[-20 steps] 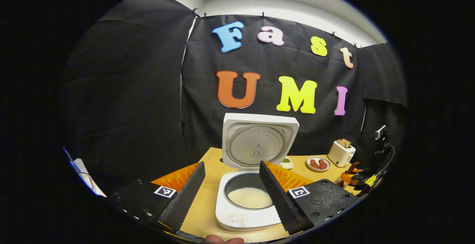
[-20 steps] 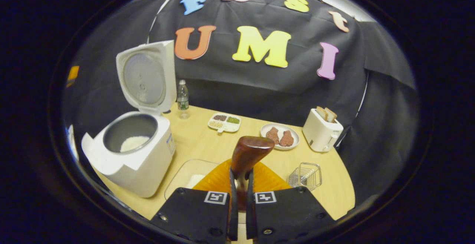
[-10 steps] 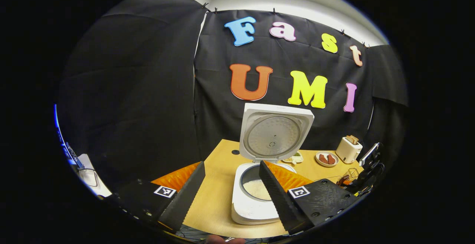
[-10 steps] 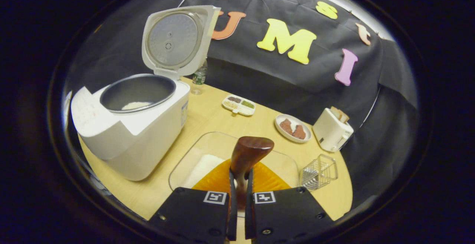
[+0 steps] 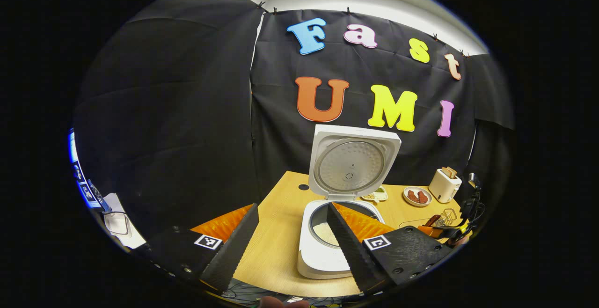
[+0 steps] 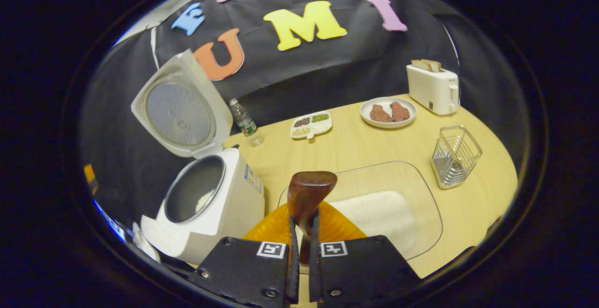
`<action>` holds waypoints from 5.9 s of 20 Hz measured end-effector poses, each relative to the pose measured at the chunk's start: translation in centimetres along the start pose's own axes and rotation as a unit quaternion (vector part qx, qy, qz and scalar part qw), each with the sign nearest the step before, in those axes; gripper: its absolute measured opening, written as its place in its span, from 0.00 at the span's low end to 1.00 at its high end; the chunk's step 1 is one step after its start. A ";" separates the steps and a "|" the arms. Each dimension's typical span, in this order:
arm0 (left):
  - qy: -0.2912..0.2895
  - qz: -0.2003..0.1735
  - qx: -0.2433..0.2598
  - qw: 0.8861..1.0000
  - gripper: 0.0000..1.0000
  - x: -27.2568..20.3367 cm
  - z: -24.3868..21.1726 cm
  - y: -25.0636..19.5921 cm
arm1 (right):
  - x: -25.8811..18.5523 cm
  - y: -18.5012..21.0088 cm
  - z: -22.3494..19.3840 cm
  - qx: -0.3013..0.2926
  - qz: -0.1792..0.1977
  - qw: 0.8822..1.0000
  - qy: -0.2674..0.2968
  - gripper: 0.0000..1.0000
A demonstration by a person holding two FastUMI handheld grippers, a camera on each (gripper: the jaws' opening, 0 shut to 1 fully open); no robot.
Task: Close the left gripper, press the button to open the rice cooker; take a wooden spoon from the chopstick holder with the right hand, scoop a spoonful of rice and pour it into the rice cooker, then put the wooden spoon back into the chopstick holder.
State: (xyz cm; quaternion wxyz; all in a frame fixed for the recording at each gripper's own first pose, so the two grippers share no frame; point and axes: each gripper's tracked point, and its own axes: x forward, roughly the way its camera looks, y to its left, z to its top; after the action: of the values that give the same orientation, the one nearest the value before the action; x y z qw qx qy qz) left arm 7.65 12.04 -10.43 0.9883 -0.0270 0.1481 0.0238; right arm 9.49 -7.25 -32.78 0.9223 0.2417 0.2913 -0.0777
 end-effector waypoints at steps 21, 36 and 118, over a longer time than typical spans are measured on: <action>-0.034 -0.031 0.031 0.998 0.94 -0.8 1.7 -6.7 | -10.9 4.0 16.9 0.164 0.159 0.966 -0.125 0.13; -0.043 0.073 -0.031 0.996 0.94 -6.1 -0.3 2.8 | 0.4 23.7 10.7 -0.162 0.199 0.966 -0.033 0.13; -0.098 -0.048 0.018 0.994 0.94 4.7 14.2 -19.0 | -3.9 -25.6 19.2 -0.101 -0.113 0.981 -0.124 0.85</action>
State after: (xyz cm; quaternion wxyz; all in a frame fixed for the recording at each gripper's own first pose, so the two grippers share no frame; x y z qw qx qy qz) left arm 17.33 -5.91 2.64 0.9984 -0.0139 0.0497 -0.0234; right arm 8.66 -38.97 -27.11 0.9563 0.1012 0.2060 -0.1812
